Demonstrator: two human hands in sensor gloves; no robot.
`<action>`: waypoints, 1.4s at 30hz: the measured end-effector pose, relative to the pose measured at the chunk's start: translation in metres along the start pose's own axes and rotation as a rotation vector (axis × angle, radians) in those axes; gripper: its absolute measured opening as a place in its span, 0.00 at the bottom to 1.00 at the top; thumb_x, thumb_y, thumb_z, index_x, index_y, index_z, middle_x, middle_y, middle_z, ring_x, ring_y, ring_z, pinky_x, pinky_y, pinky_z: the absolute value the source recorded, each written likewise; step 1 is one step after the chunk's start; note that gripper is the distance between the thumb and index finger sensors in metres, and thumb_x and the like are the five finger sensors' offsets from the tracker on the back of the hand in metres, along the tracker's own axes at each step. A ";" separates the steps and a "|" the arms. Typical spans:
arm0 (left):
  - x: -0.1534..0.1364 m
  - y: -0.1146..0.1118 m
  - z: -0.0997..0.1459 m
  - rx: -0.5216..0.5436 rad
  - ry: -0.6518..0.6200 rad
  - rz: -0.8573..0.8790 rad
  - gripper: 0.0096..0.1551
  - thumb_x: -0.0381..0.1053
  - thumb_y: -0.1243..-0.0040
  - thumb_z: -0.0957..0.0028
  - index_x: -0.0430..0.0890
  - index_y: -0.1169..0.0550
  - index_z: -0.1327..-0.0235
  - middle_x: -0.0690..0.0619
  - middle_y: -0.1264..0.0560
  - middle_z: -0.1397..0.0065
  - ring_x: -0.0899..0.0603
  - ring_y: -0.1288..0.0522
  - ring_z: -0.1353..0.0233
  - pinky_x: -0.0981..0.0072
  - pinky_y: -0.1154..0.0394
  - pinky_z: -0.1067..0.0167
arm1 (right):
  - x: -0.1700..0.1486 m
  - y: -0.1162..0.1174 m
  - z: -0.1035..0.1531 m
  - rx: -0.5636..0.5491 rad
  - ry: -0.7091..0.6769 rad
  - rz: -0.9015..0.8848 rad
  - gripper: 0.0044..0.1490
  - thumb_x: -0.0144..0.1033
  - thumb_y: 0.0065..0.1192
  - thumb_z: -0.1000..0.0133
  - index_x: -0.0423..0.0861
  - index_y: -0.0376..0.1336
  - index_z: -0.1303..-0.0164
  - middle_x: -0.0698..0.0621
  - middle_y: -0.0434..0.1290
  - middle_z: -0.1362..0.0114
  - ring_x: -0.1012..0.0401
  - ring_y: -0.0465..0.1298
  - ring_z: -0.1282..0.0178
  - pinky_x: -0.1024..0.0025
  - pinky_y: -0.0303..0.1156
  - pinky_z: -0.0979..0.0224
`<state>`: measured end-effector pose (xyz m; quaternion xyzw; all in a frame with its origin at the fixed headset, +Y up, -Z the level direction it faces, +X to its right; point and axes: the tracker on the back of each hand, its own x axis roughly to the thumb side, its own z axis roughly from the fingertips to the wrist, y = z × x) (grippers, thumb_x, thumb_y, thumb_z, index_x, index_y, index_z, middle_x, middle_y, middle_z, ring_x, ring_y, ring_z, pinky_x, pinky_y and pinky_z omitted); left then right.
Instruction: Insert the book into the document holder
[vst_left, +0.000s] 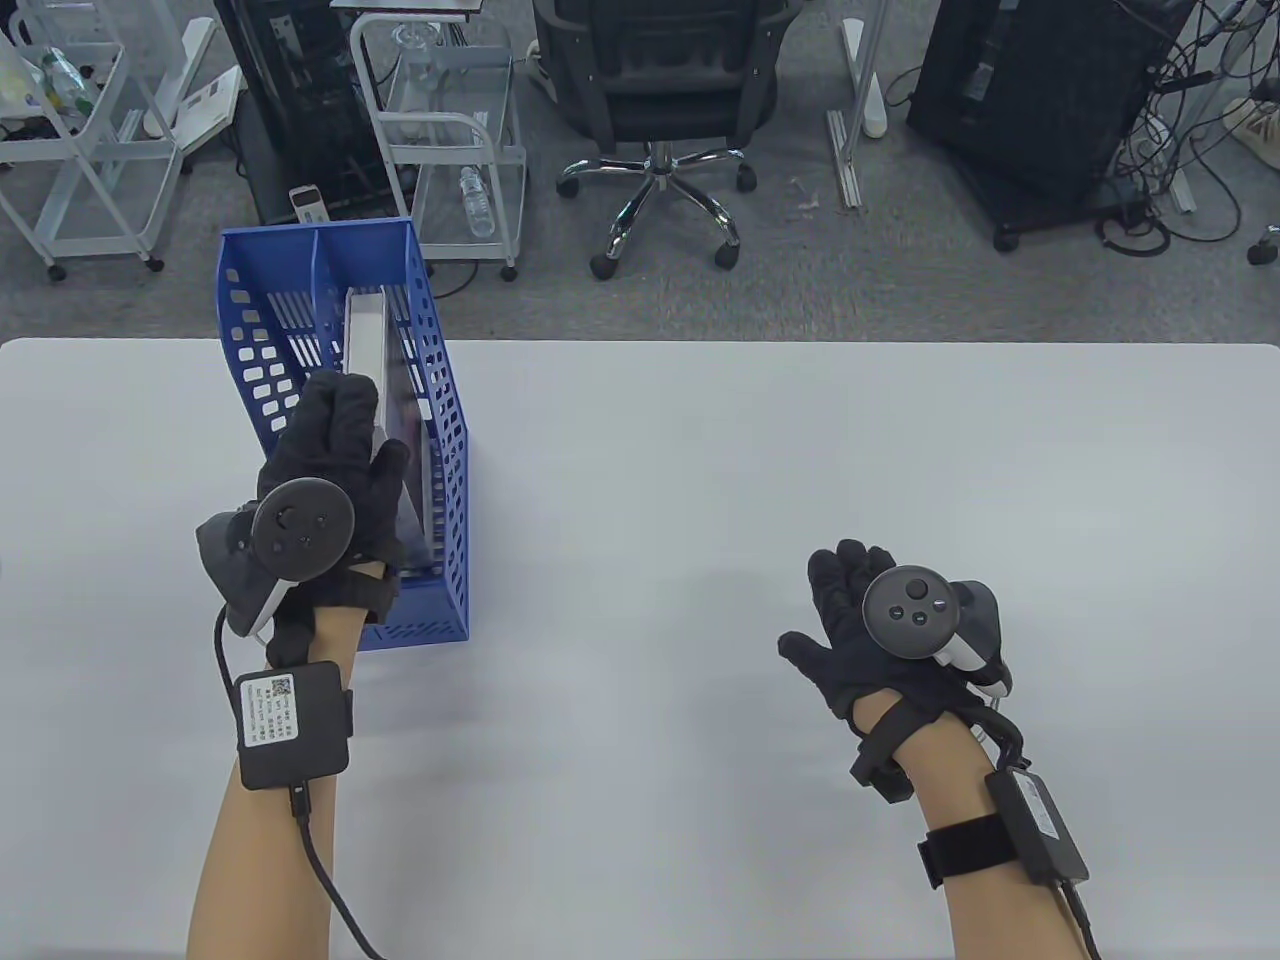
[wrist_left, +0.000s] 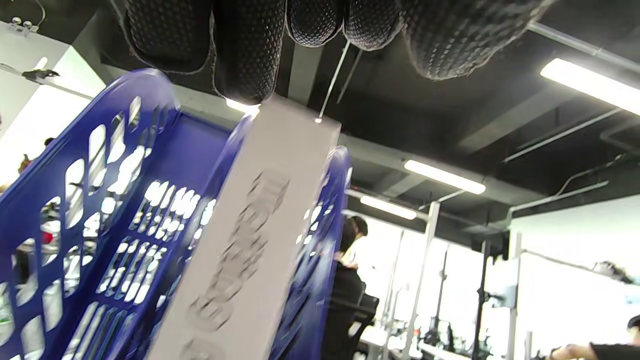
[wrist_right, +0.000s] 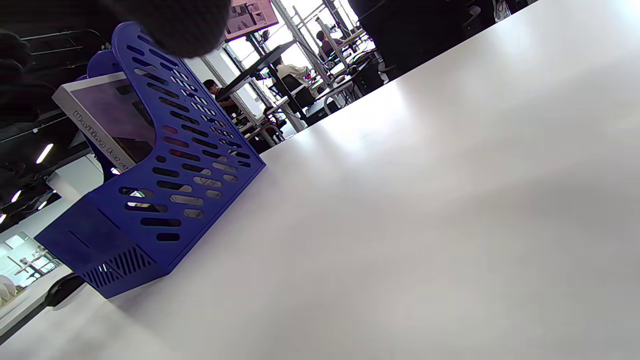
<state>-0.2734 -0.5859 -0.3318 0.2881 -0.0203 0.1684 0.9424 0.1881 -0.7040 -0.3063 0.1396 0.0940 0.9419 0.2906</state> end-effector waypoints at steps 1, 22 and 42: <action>0.009 0.007 0.001 0.006 -0.004 -0.001 0.37 0.64 0.42 0.53 0.62 0.37 0.28 0.60 0.42 0.18 0.41 0.25 0.28 0.45 0.30 0.33 | 0.000 0.000 0.000 -0.001 -0.001 0.001 0.55 0.55 0.59 0.48 0.37 0.36 0.29 0.33 0.32 0.22 0.30 0.33 0.26 0.25 0.40 0.32; 0.101 -0.090 0.098 -0.925 0.119 0.131 0.52 0.73 0.49 0.53 0.57 0.58 0.25 0.57 0.66 0.18 0.43 0.66 0.16 0.36 0.57 0.24 | 0.030 0.017 0.001 0.051 -0.061 0.120 0.56 0.56 0.57 0.48 0.36 0.35 0.30 0.33 0.31 0.23 0.32 0.30 0.26 0.26 0.37 0.32; 0.093 -0.128 0.125 -0.990 0.106 0.058 0.56 0.73 0.50 0.54 0.57 0.67 0.32 0.58 0.74 0.23 0.45 0.74 0.20 0.38 0.63 0.26 | 0.056 0.061 -0.001 0.252 -0.091 0.152 0.59 0.57 0.56 0.47 0.35 0.28 0.33 0.34 0.24 0.26 0.35 0.24 0.29 0.30 0.28 0.35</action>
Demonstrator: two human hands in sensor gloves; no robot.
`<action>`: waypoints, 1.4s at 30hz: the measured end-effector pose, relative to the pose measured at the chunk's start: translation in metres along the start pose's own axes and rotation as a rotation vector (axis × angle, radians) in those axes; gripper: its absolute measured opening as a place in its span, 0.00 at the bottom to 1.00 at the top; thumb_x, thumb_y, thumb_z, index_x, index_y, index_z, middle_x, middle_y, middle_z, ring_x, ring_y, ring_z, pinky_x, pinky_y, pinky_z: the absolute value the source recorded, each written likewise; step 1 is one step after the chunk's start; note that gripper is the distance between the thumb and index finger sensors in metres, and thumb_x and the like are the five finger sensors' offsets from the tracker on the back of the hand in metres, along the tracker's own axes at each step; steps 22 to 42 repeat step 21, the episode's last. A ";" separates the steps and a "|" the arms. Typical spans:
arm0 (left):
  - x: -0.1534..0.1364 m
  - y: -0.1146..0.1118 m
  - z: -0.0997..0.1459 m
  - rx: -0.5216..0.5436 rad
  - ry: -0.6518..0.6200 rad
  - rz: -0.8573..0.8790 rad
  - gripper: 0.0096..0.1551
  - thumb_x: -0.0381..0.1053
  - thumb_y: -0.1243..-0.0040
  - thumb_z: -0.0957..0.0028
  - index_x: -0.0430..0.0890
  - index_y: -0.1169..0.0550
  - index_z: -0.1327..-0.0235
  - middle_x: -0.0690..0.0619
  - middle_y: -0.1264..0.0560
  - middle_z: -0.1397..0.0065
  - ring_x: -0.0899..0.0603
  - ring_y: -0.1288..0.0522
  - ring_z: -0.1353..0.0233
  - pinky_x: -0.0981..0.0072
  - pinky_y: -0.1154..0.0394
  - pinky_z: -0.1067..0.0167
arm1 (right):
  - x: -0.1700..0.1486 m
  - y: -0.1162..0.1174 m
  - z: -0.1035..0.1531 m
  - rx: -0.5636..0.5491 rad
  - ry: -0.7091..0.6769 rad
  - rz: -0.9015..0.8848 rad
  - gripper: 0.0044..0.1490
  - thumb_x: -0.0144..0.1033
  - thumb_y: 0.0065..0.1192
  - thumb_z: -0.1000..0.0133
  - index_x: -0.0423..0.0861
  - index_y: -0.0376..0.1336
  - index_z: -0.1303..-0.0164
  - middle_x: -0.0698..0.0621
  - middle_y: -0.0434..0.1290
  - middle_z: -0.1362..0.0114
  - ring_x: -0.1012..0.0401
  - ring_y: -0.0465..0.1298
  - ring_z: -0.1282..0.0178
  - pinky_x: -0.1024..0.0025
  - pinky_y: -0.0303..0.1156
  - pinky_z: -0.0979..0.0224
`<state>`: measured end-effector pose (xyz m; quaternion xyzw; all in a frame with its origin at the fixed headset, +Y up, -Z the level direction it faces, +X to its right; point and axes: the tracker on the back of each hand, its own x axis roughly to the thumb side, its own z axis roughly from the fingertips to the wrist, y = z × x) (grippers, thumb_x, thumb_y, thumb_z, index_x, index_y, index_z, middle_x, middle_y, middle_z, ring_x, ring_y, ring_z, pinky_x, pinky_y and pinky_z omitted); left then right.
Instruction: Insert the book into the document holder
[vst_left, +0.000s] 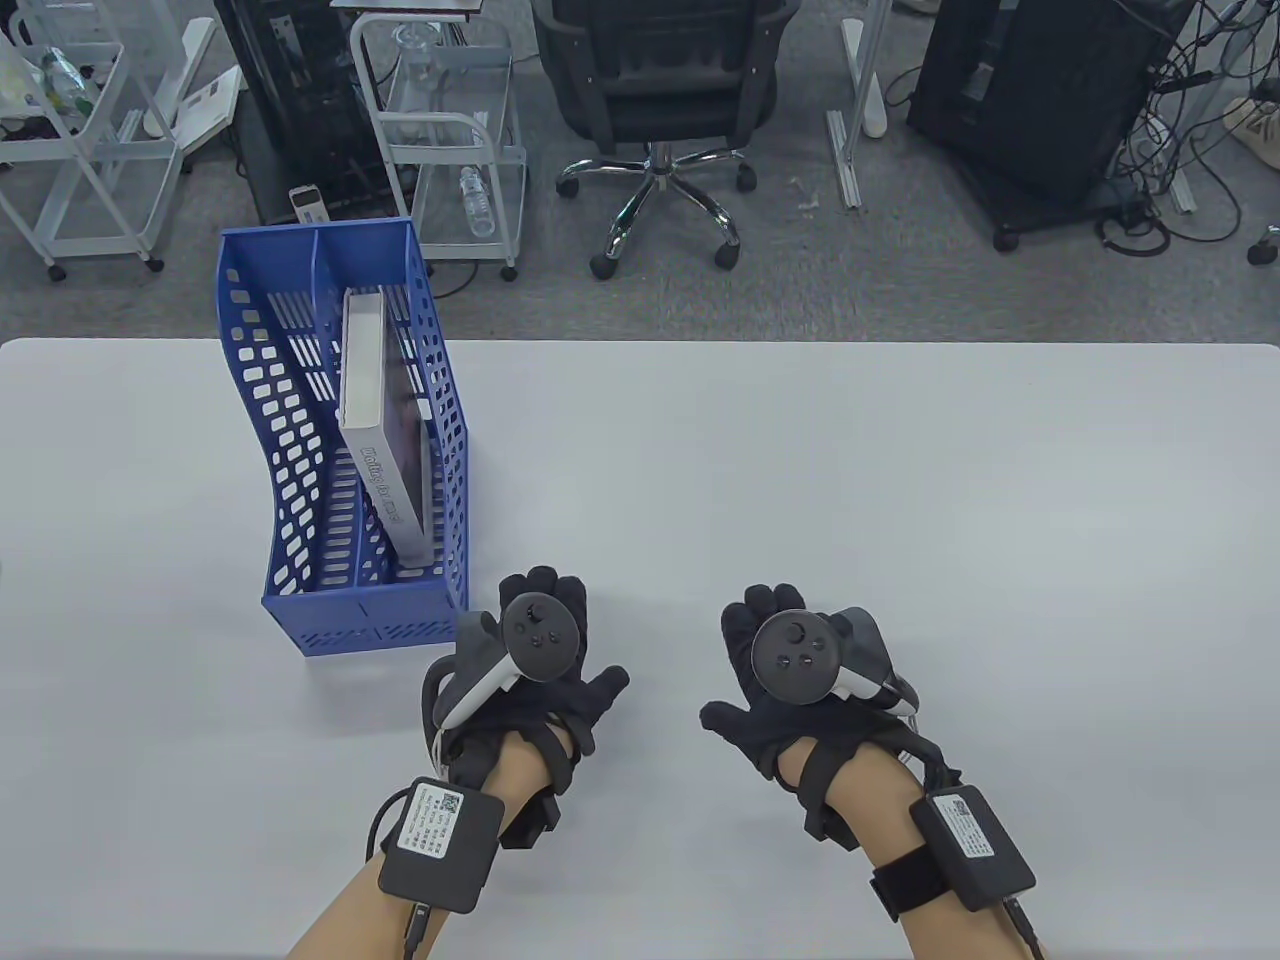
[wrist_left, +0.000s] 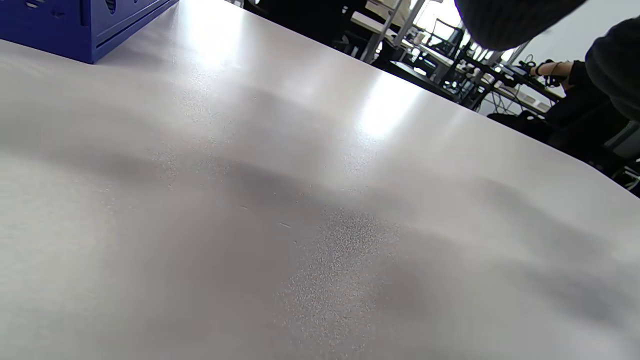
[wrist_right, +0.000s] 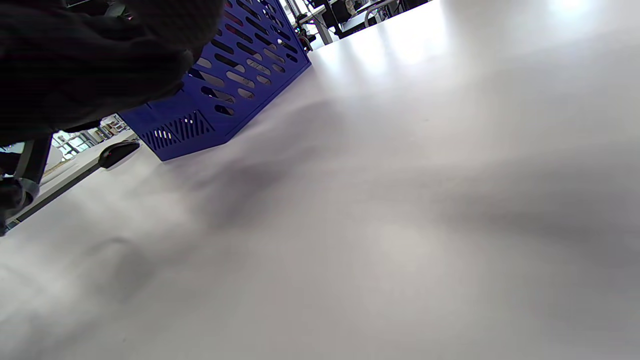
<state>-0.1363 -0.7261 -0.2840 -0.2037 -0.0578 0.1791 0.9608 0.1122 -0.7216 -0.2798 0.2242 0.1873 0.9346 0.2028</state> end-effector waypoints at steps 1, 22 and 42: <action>-0.001 0.000 0.000 0.000 0.002 0.002 0.56 0.73 0.50 0.54 0.57 0.67 0.32 0.58 0.74 0.23 0.45 0.74 0.20 0.38 0.63 0.26 | 0.000 0.000 0.000 -0.001 0.000 -0.003 0.59 0.57 0.56 0.47 0.35 0.28 0.33 0.34 0.24 0.26 0.35 0.24 0.29 0.30 0.28 0.35; 0.003 -0.004 0.001 -0.040 -0.001 -0.011 0.55 0.72 0.50 0.53 0.58 0.67 0.32 0.58 0.75 0.23 0.45 0.75 0.20 0.38 0.64 0.26 | -0.003 -0.002 0.001 0.000 0.011 -0.015 0.59 0.56 0.56 0.47 0.35 0.28 0.33 0.34 0.24 0.26 0.34 0.24 0.29 0.29 0.28 0.35; 0.003 -0.004 0.001 -0.040 -0.001 -0.011 0.55 0.72 0.50 0.53 0.58 0.67 0.32 0.58 0.75 0.23 0.45 0.75 0.20 0.38 0.64 0.26 | -0.003 -0.002 0.001 0.000 0.011 -0.015 0.59 0.56 0.56 0.47 0.35 0.28 0.33 0.34 0.24 0.26 0.34 0.24 0.29 0.29 0.28 0.35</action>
